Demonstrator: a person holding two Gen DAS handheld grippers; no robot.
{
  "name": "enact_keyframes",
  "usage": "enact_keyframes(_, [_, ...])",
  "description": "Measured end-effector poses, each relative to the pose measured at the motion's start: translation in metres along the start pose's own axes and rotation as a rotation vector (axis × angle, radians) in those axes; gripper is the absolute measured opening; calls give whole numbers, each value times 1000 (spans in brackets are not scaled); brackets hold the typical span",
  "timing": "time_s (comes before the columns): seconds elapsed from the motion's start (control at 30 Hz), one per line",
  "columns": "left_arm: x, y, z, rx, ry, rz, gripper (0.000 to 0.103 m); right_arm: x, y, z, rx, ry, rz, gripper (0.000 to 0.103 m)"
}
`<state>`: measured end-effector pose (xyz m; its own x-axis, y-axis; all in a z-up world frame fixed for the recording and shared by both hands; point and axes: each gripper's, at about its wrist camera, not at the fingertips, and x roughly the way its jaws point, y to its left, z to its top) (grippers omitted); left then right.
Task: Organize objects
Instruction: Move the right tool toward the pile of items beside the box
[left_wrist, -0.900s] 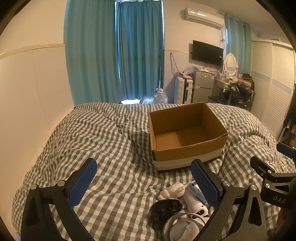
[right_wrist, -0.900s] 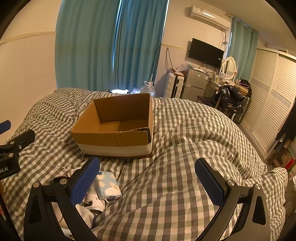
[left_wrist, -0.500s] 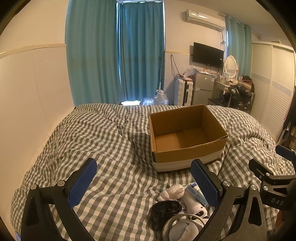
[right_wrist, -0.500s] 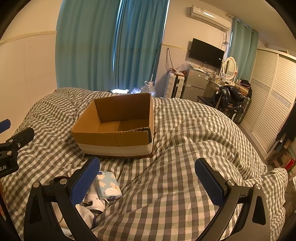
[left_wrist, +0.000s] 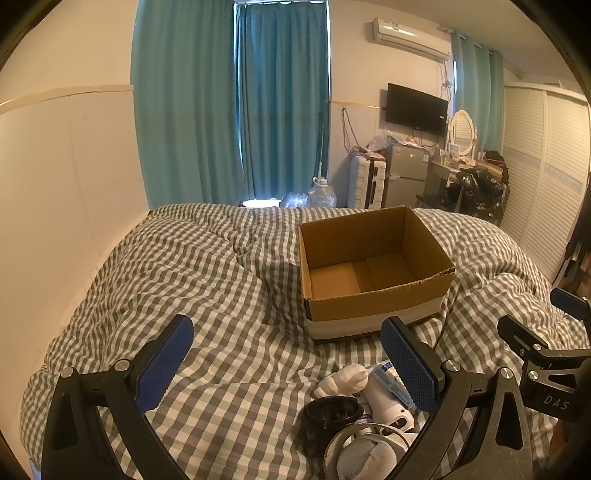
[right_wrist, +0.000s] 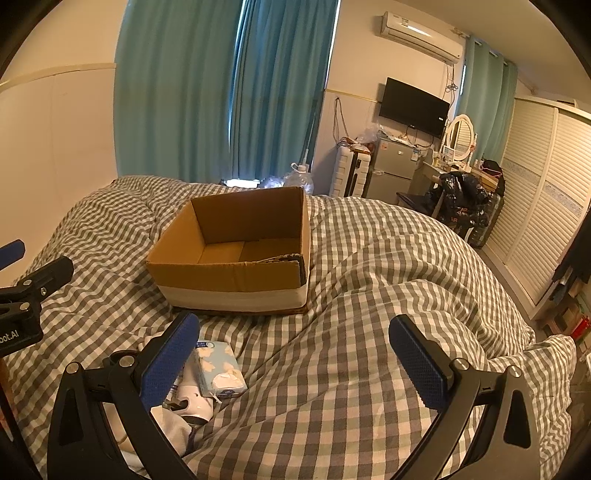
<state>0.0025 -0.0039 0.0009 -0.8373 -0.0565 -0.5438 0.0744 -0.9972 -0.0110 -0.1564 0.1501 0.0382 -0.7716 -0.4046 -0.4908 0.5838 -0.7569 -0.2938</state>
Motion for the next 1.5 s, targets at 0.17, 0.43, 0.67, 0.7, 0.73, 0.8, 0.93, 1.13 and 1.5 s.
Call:
enact_keyframes(0.17, [-1, -2, -3, -7, 6, 12, 103, 0, 1, -1, 1, 0, 4, 103])
enact_keyframes(0.43, [1, -3, -5, -33, 14, 45, 103, -1, 2, -2, 1, 0, 5, 103])
enact_keyframes(0.67, [1, -3, -5, -311, -4, 384, 103, 0, 4, -3, -1, 0, 18, 103])
enact_keyframes(0.7, [1, -3, -5, -311, -5, 384, 103, 0, 4, -3, -1, 0, 19, 103])
enact_keyframes(0.73, [1, -3, -5, -312, -5, 384, 103, 0, 4, -3, 0, -1, 17, 103])
enact_keyframes(0.8, [1, -3, -5, -311, -5, 384, 103, -1, 4, -3, 1, -2, 15, 103])
enact_keyframes(0.93, [2, -3, -5, -308, -2, 388, 103, -1, 4, -3, 1, -4, 19, 103])
enact_keyframes(1.13, [2, -5, -6, -304, 7, 389, 103, -4, 6, -4, -4, -11, 28, 103])
enact_keyframes(1.5, [0, -9, -7, -323, 20, 401, 103, -13, 10, -3, -1, -33, 34, 103])
